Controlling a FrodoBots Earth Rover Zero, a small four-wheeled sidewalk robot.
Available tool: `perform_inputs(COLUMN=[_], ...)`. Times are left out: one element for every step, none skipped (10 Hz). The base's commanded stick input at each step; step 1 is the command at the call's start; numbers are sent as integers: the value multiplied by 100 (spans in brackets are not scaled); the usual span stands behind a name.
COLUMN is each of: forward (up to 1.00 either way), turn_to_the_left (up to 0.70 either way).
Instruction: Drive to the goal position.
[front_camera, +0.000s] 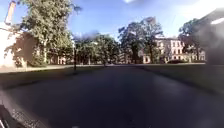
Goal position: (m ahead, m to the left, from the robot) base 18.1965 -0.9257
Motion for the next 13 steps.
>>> perform_inputs(forward=[50, 50, 50, 50, 50, 50, 50, 50, 50, 50, 50, 50, 50], turn_to_the_left=[0, 0, 0, 0, 0, 0, 0, 0, 0, 0, 0, 0, 0])
